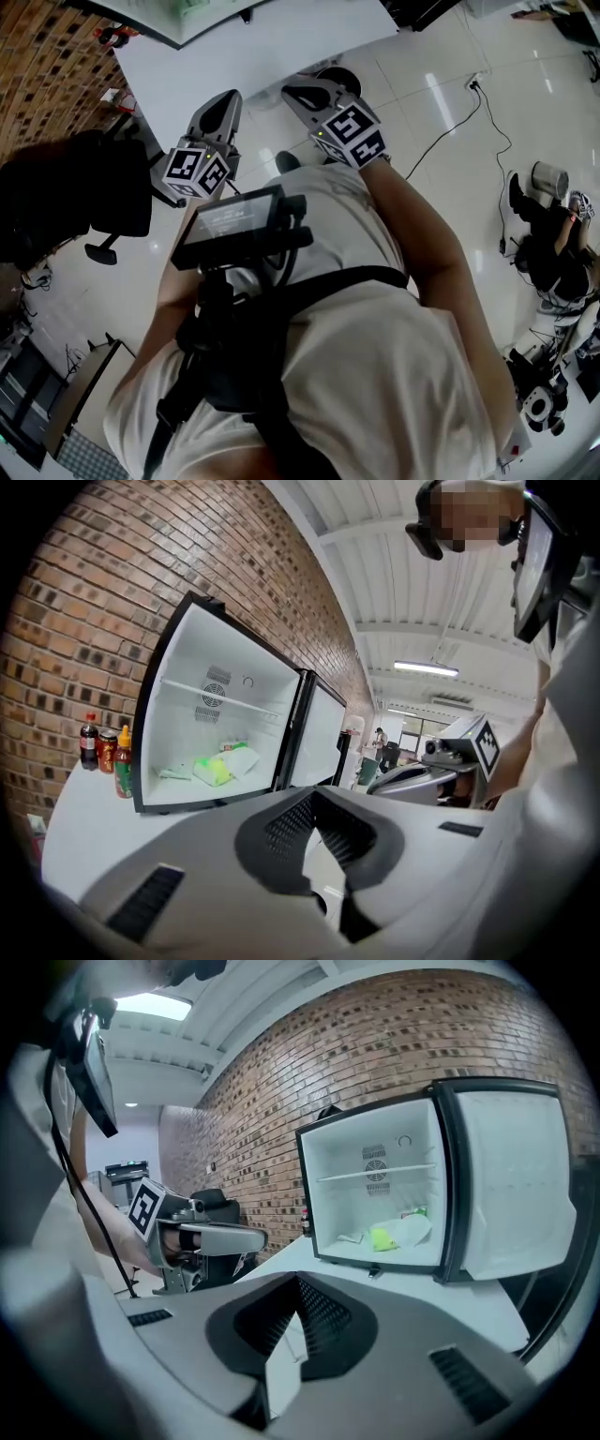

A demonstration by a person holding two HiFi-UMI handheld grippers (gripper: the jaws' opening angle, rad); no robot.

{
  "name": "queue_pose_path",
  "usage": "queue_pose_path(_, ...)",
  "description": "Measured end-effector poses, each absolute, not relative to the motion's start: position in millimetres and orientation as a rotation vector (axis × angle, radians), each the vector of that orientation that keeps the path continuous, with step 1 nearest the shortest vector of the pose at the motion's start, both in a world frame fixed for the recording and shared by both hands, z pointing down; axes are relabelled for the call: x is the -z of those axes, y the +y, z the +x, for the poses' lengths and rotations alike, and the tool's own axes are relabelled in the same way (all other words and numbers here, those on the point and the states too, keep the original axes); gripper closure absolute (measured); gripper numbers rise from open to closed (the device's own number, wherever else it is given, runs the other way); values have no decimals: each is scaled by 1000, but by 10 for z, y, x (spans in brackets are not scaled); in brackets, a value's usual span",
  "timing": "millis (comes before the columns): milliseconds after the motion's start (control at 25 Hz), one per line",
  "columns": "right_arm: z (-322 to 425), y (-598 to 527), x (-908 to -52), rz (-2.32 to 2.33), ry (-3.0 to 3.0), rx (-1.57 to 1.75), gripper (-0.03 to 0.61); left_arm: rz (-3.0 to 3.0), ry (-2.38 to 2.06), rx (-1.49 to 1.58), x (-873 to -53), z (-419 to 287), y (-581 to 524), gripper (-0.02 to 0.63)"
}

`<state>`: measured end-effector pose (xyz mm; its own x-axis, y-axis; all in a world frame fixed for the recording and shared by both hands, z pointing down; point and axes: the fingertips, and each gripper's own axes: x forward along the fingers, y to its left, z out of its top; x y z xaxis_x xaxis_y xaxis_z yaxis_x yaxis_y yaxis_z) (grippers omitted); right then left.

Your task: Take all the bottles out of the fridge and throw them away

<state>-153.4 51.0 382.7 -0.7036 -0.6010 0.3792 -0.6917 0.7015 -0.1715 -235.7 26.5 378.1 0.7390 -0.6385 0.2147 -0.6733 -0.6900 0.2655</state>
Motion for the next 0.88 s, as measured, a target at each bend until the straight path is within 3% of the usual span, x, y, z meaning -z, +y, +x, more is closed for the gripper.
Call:
queue_pose_path(680, -392, -405, -3903, 1043, -2747, -548, 575, 2694, -1049, -492, -3921, -1104, -550, 601)
queue_pose_path(880, -277, -615, -3934, 967, -2800, -588, 575, 2655, -1164, -638, -3971, -1024, -895, 601)
